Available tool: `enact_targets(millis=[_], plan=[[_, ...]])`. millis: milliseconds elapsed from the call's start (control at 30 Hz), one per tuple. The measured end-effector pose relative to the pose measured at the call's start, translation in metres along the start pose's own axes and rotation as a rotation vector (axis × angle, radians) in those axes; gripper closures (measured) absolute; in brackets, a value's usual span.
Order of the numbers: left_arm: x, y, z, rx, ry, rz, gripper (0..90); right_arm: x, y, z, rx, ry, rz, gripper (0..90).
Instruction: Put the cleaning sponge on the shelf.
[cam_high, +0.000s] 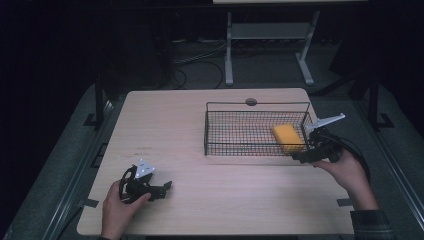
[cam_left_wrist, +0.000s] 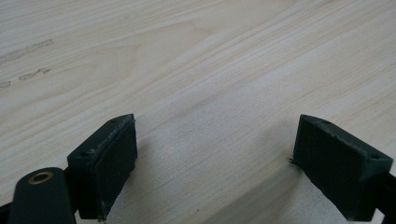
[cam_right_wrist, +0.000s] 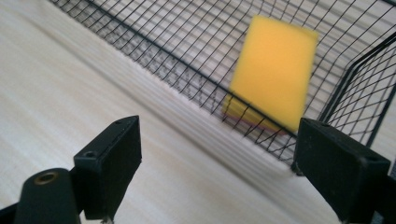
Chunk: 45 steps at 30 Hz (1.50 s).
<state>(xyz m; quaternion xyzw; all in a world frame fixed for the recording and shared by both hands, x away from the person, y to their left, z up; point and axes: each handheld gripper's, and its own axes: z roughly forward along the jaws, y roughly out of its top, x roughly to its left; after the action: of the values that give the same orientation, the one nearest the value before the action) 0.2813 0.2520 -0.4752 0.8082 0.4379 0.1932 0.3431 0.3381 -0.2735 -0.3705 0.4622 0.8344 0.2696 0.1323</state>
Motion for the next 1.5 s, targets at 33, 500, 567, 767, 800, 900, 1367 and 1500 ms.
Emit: enact_targets(millis=[33,500,567,767,800,900,1367,1500], plan=[[0.0,0.0,0.0,0.0,0.0,0.0,12.8,0.004,-0.006,-0.001,-0.005,-0.001,-0.004,14.3],[0.0,0.0,0.0,-0.002,-0.001,-0.002,12.8,0.028,-0.046,0.007,-0.083,0.016,-0.037,13.5],[0.0,0.0,0.0,-0.003,0.0,-0.002,12.8,0.029,-0.05,0.009,-0.089,0.014,-0.03,13.4],[0.0,0.0,0.0,-0.003,0.0,-0.002,12.8,0.031,-0.067,0.021,-0.107,0.031,-0.022,12.9],[0.0,0.0,0.0,-0.002,-0.001,-0.002,12.8,0.031,-0.069,0.023,-0.106,0.032,-0.019,12.9],[0.0,0.0,0.0,0.001,0.0,0.002,12.8,0.032,-0.078,0.03,-0.1,0.022,0.001,12.9],[0.0,0.0,0.0,0.0,0.001,0.001,12.9,0.039,-0.104,0.049,-0.052,-0.013,-0.012,9.8],[0.0,0.0,0.0,0.0,0.001,0.002,12.9,0.039,-0.105,0.051,-0.055,-0.006,-0.015,9.1]])
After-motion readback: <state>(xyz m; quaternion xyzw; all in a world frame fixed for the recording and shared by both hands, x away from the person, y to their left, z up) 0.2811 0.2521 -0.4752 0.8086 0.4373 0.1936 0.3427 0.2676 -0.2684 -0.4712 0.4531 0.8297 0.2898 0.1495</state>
